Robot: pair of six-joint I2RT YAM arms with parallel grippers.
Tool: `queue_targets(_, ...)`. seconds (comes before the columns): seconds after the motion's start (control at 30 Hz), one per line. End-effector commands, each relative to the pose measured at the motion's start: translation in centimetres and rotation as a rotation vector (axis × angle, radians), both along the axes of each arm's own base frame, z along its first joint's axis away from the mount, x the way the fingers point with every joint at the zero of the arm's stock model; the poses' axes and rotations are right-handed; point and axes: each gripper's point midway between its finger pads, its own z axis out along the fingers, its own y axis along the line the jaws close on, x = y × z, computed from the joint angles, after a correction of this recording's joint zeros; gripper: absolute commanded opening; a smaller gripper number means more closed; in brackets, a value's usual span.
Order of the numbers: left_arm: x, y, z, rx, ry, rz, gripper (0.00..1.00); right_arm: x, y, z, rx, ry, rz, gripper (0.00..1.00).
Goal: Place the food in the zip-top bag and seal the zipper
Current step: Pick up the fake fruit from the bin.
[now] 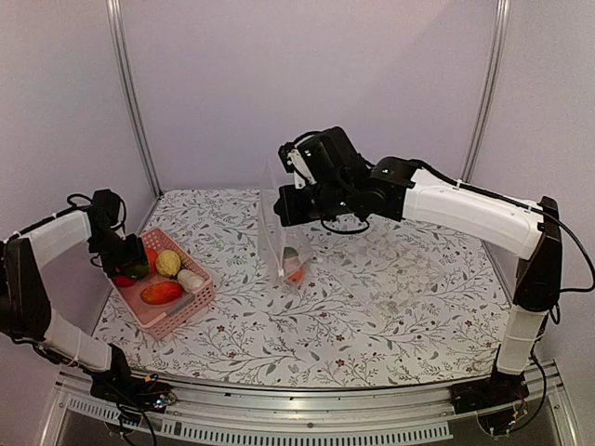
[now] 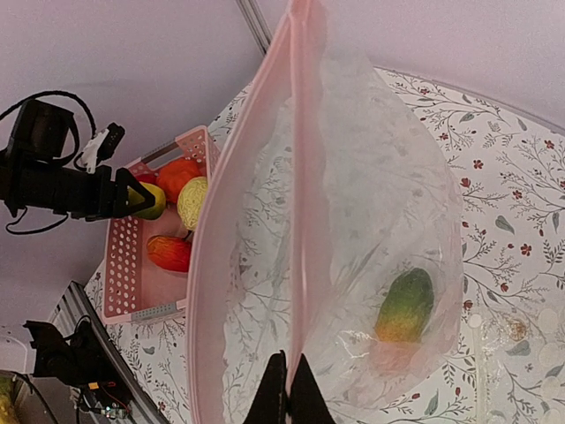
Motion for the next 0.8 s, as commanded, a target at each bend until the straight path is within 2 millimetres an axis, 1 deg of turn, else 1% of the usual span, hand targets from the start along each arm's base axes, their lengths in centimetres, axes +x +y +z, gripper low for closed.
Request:
queue_targets(0.0,-0.7,-0.2,0.9,0.047,-0.024,-0.016,0.70,0.2,-0.2,-0.2,0.009,0.012,-0.007,0.00)
queue_targets(0.27,-0.4,-1.6,3.6,0.083,-0.134,-0.071,0.70,0.1,-0.2,-0.2,0.010,0.014,-0.006,0.00)
queue_targets(0.47,-0.4,-3.3,6.0,0.074,-0.231,-0.126,0.70,0.1,-0.2,0.0,0.013,0.011,-0.004,0.00)
queue_targets(0.6,-0.7,-5.6,8.8,0.030,-0.345,-0.209,0.70,0.1,-0.2,0.1,0.013,0.009,-0.004,0.00)
queue_targets(0.77,-1.6,-9.9,13.7,-0.103,-0.501,-0.348,0.70,0.0,-0.2,0.4,0.019,0.007,0.002,0.00)
